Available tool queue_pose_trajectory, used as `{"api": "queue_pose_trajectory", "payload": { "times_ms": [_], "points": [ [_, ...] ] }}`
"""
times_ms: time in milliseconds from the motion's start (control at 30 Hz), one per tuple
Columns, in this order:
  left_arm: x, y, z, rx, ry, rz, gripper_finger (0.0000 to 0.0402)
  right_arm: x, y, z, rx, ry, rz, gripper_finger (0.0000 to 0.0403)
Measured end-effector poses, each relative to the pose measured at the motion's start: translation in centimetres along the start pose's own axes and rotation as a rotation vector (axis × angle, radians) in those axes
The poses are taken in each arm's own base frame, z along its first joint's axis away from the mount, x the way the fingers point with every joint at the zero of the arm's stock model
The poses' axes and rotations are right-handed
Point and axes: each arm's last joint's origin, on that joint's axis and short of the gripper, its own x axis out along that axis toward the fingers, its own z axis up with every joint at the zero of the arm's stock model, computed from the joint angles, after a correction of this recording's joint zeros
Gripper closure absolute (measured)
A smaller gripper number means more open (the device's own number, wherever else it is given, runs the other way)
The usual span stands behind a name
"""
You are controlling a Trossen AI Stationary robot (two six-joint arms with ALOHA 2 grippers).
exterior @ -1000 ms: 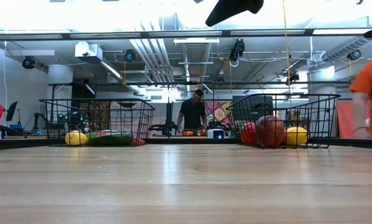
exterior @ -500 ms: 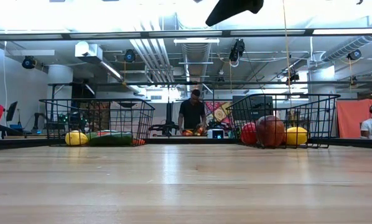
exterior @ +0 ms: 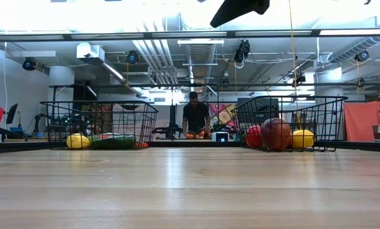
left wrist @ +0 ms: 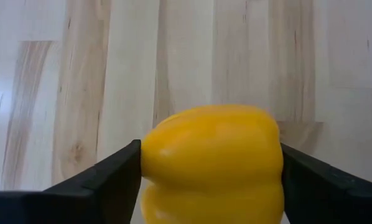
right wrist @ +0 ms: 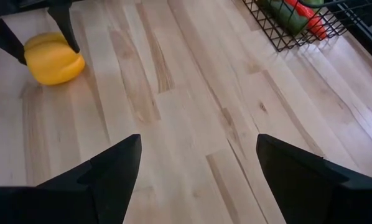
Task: Sort produce into baskets
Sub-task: Put the yellow bell pepper into the left black wire basket
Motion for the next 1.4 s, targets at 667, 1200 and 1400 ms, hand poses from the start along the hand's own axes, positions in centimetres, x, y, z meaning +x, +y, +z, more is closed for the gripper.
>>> {"api": "queue_pose_trajectory", "payload": {
  "times_ms": [667, 1200, 1400],
  "points": [
    [-5.4, 2.7, 3.0, -0.052, -0.301, 0.101, 0.0112, 0.2, 0.5, -1.3, -0.069, 0.023, 0.002, 0.0101],
    [-10.2, 12.2, 9.1, 0.105, -0.253, 0.484, 0.0113, 0.9, 0.5, -2.3, -0.088, 0.038, -0.004, 0.0103],
    [-11.5, 17.7, 9.8, 0.043, -0.219, 0.568, 0.0113, 1.0, 0.5, -2.3, -0.090, 0.038, -0.004, 0.0104]
  ]
}}
